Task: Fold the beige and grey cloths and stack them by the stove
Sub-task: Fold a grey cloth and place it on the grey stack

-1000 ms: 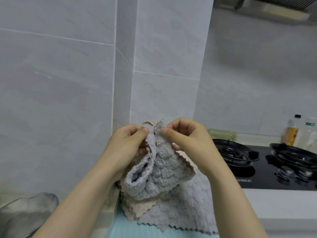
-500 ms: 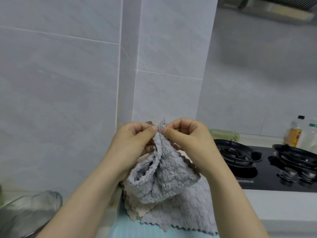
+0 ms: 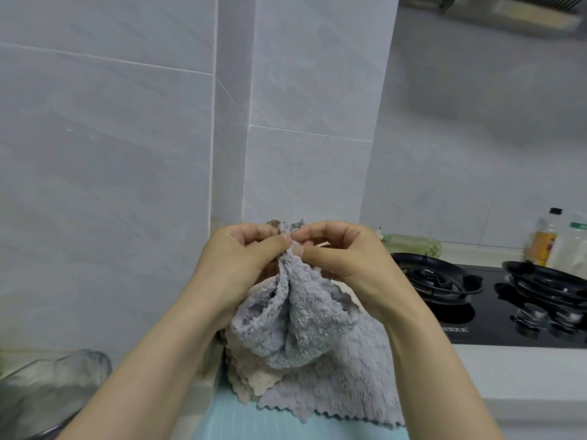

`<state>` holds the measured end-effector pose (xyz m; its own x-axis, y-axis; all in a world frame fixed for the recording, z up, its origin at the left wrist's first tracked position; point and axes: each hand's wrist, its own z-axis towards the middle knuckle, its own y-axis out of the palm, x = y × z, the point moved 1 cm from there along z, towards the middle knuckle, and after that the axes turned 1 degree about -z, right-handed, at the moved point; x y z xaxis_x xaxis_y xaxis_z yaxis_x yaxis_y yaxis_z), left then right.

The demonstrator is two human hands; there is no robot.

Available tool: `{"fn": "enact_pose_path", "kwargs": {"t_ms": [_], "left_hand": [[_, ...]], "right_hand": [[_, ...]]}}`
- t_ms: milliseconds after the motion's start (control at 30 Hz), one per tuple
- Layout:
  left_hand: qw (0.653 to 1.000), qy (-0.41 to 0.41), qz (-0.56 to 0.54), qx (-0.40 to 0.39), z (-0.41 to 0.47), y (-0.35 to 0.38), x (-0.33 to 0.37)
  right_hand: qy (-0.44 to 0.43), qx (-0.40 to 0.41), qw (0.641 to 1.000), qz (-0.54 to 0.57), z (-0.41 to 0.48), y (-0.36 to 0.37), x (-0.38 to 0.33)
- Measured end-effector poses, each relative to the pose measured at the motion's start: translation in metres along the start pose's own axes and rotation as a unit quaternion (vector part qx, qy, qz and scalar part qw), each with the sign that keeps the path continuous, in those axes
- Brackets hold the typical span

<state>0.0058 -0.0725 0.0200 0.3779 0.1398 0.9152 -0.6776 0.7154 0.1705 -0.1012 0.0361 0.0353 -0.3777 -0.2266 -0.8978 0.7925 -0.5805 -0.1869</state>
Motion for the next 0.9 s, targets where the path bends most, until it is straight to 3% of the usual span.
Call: {"fn": "enact_pose_path", "kwargs": {"t_ms": [133, 233, 300, 367, 500, 600, 700, 767, 900], "left_hand": [[1.000, -0.008, 0.000, -0.001, 0.000, 0.000, 0.000], [1.000, 0.005, 0.025, 0.005, 0.001, -0.001, 0.002], [1.000, 0.001, 0.028, -0.002, 0.001, -0.002, 0.004], [1.000, -0.007, 0.016, -0.017, -0.001, -0.001, 0.007], [0.999, 0.003, -0.041, -0.014, 0.002, -0.002, 0.007], [1.000, 0.012, -0.018, 0.004, 0.004, -0.006, 0.005], [0.991, 0.041, 0.120, 0.046, 0.005, -0.009, 0.002], [0.967, 0.085, 0.228, 0.075, 0.003, -0.008, 0.000], [0.947, 0.113, 0.292, 0.076, 0.003, -0.004, -0.005]], "right_hand": [[0.000, -0.016, 1.000, -0.016, -0.001, -0.009, -0.003], [-0.006, 0.044, 0.998, -0.035, -0.002, -0.022, 0.001], [-0.001, 0.099, 0.990, -0.104, 0.001, -0.029, 0.011], [0.041, 0.094, 0.983, -0.154, 0.004, -0.030, 0.022], [0.150, -0.056, 0.986, 0.045, 0.006, -0.027, 0.031], [0.128, -0.079, 0.983, 0.104, 0.004, -0.027, 0.026], [0.065, -0.010, 0.993, 0.098, 0.005, -0.026, 0.019], [0.015, 0.064, 0.997, 0.028, 0.006, -0.023, 0.017], [-0.089, 0.200, 0.969, -0.113, 0.005, -0.013, 0.015]]}}
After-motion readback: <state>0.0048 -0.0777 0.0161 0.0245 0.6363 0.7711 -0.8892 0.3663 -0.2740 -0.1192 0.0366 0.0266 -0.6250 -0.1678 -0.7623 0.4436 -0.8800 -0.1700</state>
